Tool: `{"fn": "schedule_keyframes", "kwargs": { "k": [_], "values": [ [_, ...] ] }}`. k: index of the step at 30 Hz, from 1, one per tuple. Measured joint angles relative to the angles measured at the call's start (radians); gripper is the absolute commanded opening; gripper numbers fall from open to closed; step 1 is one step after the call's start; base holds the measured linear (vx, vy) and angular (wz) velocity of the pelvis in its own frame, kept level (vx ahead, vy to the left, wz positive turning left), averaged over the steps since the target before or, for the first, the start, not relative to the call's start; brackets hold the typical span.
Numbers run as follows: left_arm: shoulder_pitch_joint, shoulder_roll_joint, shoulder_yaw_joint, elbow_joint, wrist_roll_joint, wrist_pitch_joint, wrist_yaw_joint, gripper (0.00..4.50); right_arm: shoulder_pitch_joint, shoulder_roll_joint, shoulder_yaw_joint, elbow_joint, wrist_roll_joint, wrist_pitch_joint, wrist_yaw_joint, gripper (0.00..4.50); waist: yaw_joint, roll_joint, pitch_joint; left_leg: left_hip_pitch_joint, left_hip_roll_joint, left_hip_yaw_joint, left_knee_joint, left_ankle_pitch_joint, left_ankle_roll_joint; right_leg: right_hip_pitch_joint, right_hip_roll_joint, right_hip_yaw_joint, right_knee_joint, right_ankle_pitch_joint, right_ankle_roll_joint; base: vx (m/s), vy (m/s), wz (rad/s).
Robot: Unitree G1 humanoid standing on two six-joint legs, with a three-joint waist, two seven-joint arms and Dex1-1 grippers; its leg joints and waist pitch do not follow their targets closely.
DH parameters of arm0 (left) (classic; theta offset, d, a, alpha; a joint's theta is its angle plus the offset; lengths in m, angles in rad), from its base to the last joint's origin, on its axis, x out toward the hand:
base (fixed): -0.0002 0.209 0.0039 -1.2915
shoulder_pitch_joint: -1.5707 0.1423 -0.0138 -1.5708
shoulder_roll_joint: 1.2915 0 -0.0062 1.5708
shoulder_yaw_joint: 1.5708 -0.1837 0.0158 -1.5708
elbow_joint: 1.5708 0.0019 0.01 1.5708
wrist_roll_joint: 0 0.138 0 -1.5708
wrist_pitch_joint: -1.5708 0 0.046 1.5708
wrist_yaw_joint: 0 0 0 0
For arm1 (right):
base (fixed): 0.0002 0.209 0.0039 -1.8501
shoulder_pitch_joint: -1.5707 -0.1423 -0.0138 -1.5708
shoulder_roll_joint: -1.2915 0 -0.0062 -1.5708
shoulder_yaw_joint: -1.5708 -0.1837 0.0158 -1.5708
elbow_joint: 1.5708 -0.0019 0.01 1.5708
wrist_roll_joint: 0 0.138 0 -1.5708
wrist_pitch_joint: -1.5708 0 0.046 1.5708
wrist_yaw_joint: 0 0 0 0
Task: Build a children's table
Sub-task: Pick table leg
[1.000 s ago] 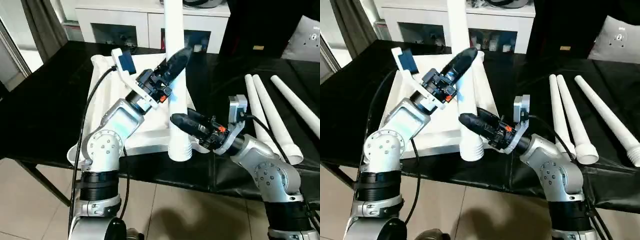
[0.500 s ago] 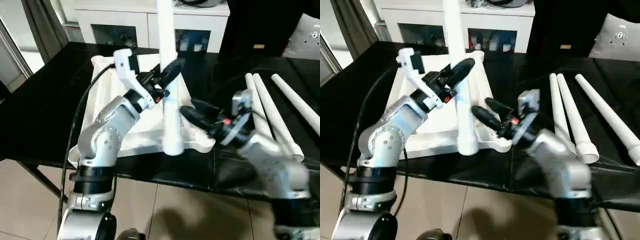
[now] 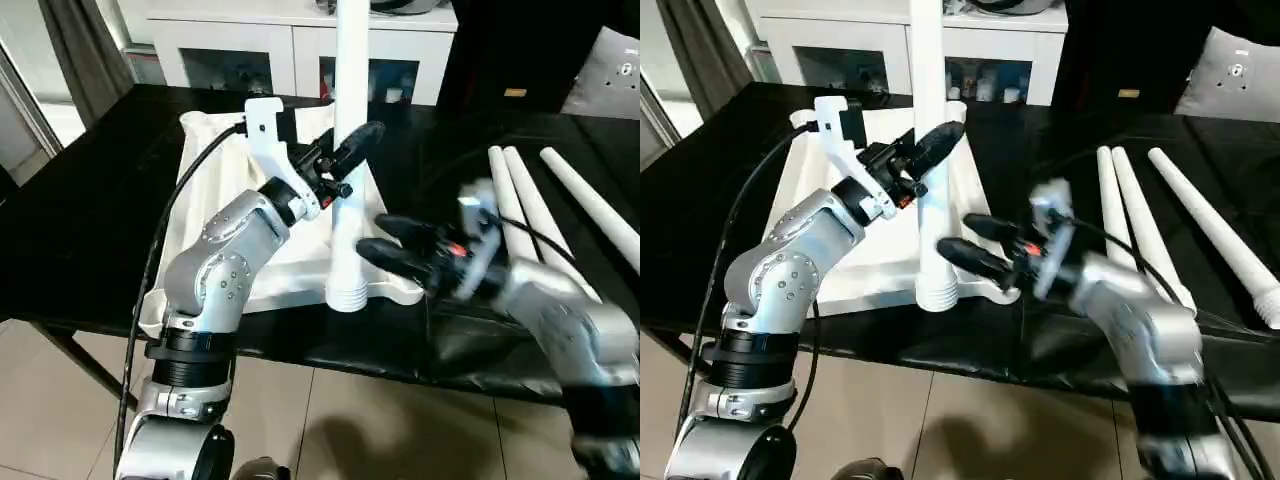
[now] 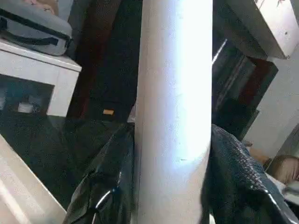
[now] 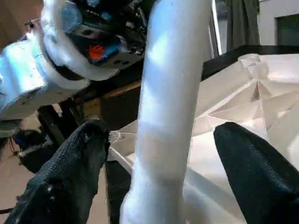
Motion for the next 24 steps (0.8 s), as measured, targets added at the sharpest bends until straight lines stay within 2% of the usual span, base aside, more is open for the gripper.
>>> {"fn": "schedule_keyframes", "kwargs": {
  "k": [5,13,24],
  "values": [
    [-0.003,0.016,-0.026,-0.020,0.023,-0.007,-0.015,1.76,-0.011,0.014,0.032,0.037,-0.035,0.001,-0.021,3.90,0.004,0.000,0.000,-0.001,0.000,0.000,0.000,0.000,0.000,0.000,0.000,0.000,0.000,0.000,0.000,0.000,0.000,0.00],
    [-0.006,0.022,-0.078,-0.039,0.049,-0.016,-0.043,1.76,-0.018,0.050,0.079,0.080,-0.078,-0.001,-0.048,3.90,0.002,0.000,0.000,-0.001,0.000,0.000,0.000,0.000,0.000,0.000,0.000,0.000,0.000,0.000,0.000,0.000,0.000,0.00],
    [-0.006,0.026,-0.125,-0.061,0.078,-0.027,-0.064,1.76,-0.042,0.088,0.078,0.113,-0.076,0.005,-0.054,3.90,0.002,0.000,0.000,-0.001,0.000,0.000,0.000,0.000,0.000,0.000,0.000,0.000,0.000,0.000,0.000,0.000,0.000,0.00]
  ]
}}
